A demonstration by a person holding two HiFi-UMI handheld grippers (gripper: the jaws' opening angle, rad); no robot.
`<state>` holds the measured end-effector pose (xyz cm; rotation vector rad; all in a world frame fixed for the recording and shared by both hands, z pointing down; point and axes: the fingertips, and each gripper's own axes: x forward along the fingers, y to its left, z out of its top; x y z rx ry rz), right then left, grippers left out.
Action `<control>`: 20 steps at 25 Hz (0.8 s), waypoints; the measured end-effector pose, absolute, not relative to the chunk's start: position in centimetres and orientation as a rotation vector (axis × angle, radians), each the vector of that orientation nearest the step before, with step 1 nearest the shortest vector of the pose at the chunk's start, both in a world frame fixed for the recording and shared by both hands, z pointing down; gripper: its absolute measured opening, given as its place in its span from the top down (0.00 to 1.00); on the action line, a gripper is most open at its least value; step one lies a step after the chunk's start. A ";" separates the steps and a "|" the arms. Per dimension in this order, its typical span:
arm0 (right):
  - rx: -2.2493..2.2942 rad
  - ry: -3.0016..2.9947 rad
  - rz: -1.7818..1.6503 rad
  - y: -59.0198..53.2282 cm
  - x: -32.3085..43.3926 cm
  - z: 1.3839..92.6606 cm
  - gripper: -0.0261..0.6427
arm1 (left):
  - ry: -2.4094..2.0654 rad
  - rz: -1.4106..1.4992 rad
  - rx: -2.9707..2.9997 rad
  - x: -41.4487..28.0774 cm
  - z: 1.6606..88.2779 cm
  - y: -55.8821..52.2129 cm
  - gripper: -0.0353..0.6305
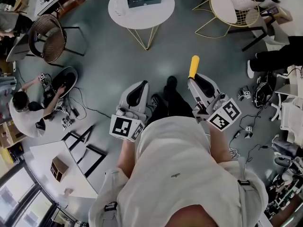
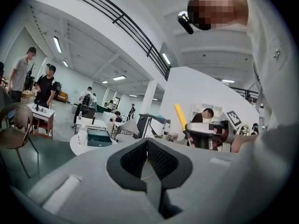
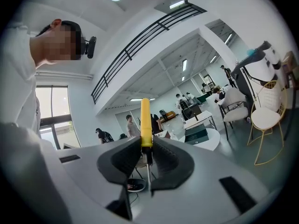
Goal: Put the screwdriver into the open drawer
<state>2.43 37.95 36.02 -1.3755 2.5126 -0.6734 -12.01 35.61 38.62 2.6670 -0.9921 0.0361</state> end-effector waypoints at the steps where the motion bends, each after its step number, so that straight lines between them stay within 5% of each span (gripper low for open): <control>1: -1.375 2.507 -0.682 37.8 2.7 36.1 0.83 | -0.984 0.042 2.660 -11.7 39.0 35.5 0.93; 20: -1.292 2.485 -0.653 23.4 7.6 34.8 0.83 | -1.027 0.105 2.696 -6.7 36.4 22.9 0.93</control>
